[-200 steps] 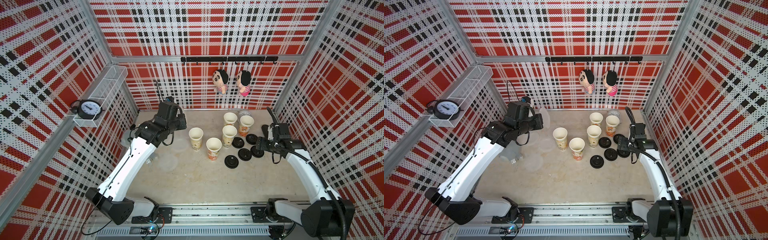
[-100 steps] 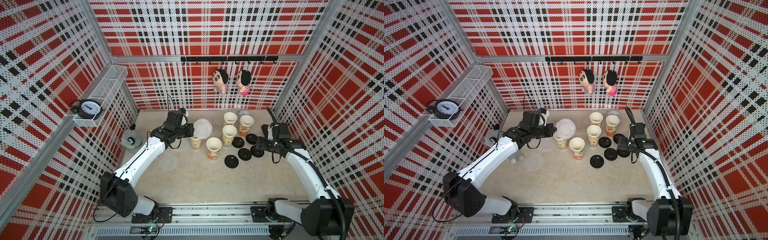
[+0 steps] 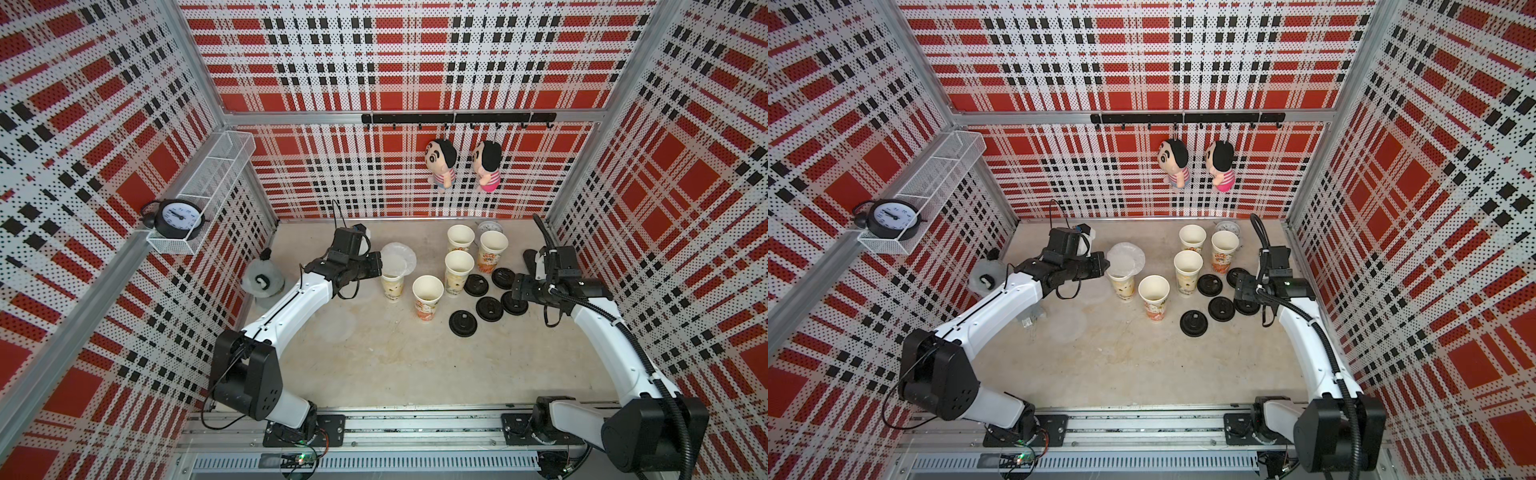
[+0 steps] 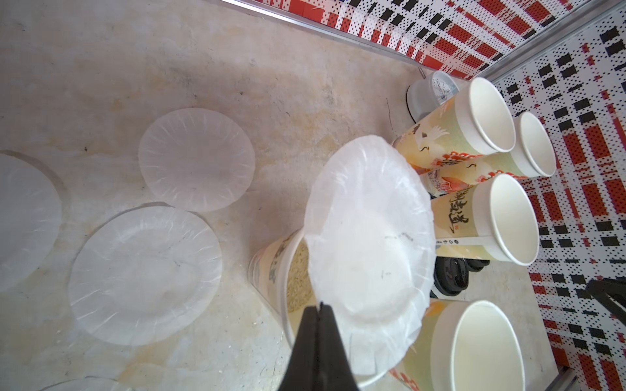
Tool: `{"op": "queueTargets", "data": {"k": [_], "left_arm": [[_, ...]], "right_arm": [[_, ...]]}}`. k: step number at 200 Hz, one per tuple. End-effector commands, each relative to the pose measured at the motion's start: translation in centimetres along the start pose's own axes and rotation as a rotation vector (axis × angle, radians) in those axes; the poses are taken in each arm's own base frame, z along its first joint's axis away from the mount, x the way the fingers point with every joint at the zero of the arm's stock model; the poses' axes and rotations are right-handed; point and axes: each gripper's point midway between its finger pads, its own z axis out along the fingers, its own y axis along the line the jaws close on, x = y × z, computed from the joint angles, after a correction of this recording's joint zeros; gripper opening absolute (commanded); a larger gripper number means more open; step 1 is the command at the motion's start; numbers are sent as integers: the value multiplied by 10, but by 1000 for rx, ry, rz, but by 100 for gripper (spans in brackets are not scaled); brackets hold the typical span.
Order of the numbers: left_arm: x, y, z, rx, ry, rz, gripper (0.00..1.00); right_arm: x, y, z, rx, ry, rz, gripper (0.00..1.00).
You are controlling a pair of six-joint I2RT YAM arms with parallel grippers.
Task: Put the leak-proof paper on the milk tea cups
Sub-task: Place the leak-proof paper at the cup.
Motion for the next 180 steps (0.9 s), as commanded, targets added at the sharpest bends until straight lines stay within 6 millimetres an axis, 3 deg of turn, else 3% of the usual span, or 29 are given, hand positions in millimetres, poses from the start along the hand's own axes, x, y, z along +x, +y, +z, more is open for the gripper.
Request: {"op": "queueTargets", "data": {"k": [1,75,180], "left_arm": [[-9,-5,-11,15,-31,21,0],[-1,-4,-24,-3,5,12,0],[0,12,-21,-40,9,-1,0]], "right_arm": [[2,-1,4,10,5,-14,88],[3,-1,5,6,8,-15,88],[6,-1,7,6,16,-16,88]]}}
